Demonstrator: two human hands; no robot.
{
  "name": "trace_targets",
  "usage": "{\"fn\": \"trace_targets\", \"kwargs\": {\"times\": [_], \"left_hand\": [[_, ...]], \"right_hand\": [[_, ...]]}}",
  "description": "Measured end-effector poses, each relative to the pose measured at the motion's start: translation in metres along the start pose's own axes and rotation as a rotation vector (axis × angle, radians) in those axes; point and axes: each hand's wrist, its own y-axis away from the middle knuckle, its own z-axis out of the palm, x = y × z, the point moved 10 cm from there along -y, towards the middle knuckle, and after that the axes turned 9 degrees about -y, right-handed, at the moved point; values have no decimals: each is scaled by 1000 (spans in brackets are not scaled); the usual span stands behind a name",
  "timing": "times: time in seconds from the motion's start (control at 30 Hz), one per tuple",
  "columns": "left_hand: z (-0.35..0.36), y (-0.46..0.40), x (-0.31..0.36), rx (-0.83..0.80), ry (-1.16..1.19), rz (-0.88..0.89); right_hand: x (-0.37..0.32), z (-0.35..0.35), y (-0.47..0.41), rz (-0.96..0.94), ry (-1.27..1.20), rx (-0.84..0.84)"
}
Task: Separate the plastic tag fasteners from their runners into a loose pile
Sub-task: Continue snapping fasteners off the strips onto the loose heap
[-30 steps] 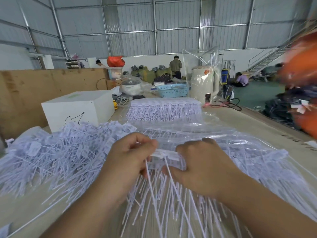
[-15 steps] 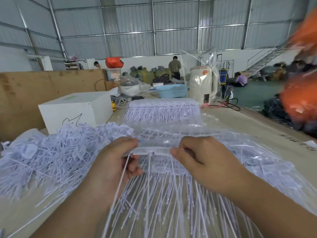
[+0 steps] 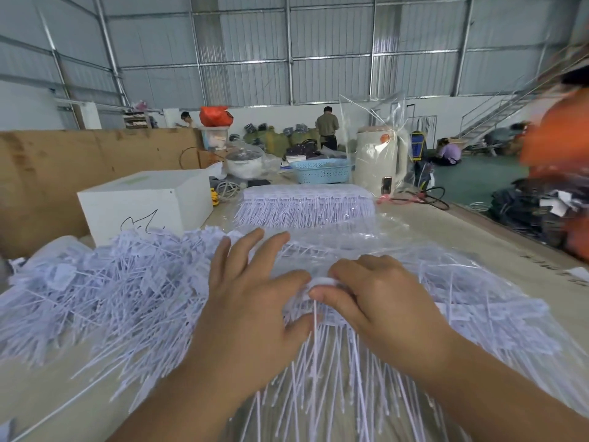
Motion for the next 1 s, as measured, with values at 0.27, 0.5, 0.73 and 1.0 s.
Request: {"fn": "trace_targets", "kwargs": {"times": [0.27, 0.5, 0.73, 1.0], "left_hand": [[-16, -2, 16, 89, -140, 49], [-31, -5, -2, 110, -67, -26], [-44, -9, -43, 98, -31, -157], [-51, -8, -49, 229, -252, -137]], "right_hand": [[39, 36, 19, 418, -119, -465], [46, 37, 25, 490, -84, -560], [50, 16, 12, 415, -38, -337], [50, 5, 8, 393, 66, -294]]}}
